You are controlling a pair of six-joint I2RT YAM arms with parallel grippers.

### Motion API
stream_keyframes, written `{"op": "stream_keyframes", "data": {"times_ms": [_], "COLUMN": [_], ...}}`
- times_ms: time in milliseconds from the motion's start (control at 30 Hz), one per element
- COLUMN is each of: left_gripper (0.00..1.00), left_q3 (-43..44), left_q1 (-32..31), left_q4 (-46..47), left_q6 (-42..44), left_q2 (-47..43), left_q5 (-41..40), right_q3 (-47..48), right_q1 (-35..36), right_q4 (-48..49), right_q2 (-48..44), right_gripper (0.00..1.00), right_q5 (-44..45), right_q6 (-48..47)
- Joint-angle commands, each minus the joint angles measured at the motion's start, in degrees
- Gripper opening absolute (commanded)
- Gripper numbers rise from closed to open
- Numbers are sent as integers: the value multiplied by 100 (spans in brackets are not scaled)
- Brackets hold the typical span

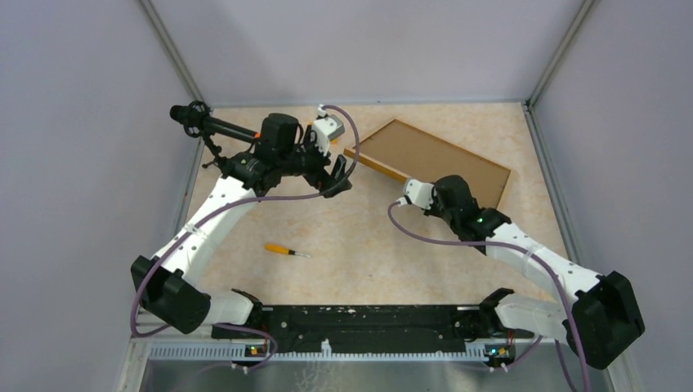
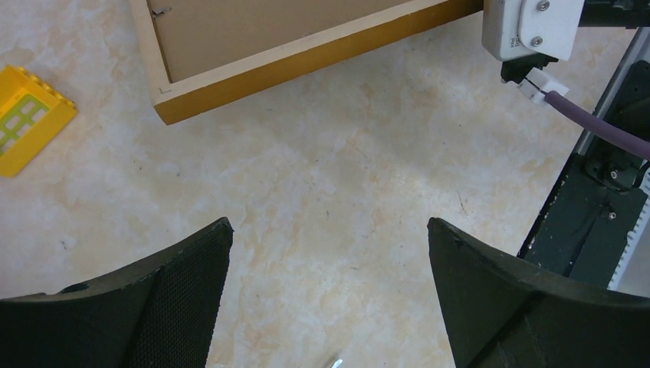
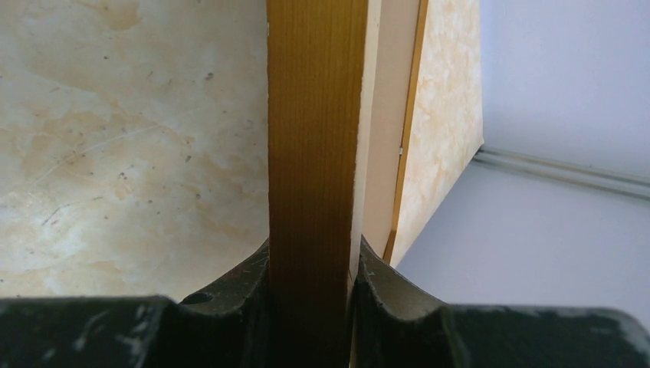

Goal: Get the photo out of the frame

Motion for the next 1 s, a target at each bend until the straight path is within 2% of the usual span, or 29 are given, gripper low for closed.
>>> {"op": "stream_keyframes", "data": {"times_ms": [0,67,233,467,567,733,867,967], "left_gripper": [99,99,99,99,99,99,99,99], "left_q3": [-214,-288,-501,-566,-614,-734,-904,-1139], "left_q1": [25,25,20,24,20,-7,-177,-409], "left_q4": [215,193,179,153,144,-26,-384,-579], "left_q6": [140,196,307,373,425,816,1332,1688], "left_q2": [-20,-9,14,70,92,181,285,358], "left_q5": [-32,80,167,173,178,570,519,253], "right_q3": [-391,-441,-528,-512,-318,230,1089,1756], "right_q1": [386,475,821,1131,1132,950,-224,-1215], "right_q4": [-434,-444,-554,-819,-1086,-1362,-1683,-1873], "right_q2": [309,386,411,364,332,296,870,1524], "right_gripper": [15,22,55,81,97,99,99,99], "right_q5": [-1503,-1534,-1686,-2165,-2573,-3277,-4267,-4607], "right_q6": [532,630,796,909,957,1307,1421,1394]}}
